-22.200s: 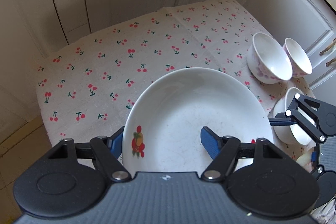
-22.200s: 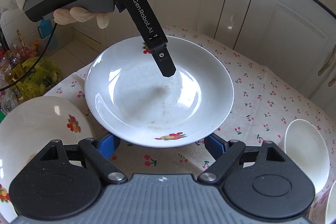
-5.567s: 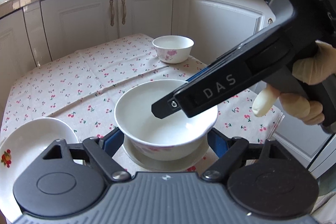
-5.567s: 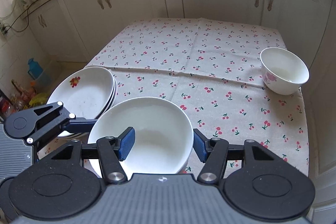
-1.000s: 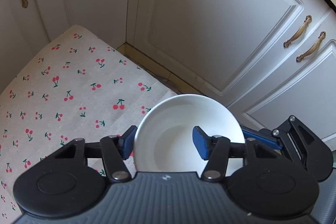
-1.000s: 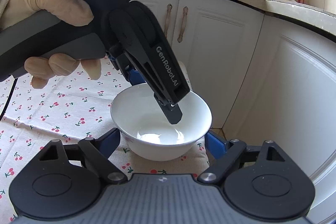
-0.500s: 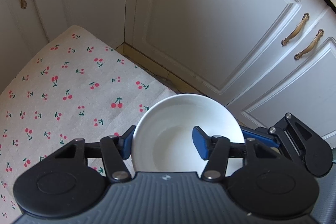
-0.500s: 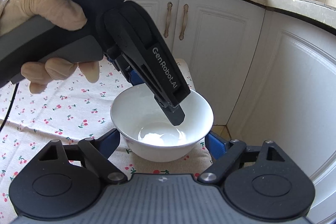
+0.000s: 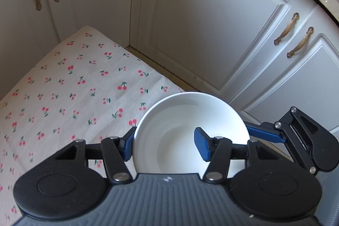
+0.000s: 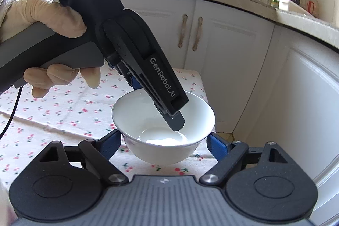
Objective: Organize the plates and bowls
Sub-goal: 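Carry the small bowl with the left gripper and lower it into the bowl stack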
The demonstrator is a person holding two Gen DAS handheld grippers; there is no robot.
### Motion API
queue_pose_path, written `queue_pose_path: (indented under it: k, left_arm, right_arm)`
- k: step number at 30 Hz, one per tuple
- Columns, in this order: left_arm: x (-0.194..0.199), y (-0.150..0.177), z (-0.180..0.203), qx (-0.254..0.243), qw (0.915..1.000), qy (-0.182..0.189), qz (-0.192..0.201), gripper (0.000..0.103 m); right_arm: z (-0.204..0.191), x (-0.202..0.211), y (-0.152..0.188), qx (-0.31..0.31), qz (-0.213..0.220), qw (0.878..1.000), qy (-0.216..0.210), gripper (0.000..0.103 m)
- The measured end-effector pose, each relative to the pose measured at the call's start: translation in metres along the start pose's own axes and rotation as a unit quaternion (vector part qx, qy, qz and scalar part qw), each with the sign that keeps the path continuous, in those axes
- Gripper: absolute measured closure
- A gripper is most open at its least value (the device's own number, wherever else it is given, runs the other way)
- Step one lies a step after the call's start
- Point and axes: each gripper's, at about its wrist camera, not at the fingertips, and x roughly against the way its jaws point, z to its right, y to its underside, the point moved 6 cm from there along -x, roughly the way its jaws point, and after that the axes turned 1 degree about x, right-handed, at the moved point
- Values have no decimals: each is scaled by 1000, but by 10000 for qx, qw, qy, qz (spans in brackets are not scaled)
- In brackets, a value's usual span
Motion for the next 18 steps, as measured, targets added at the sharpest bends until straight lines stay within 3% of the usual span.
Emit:
queue_pose_path:
  k: [18]
  left_arm:
    - [84,73,34,57,9993,-239,284,47]
  right_arm:
    - [-55,82,-6,214,166,9986,-444,12]
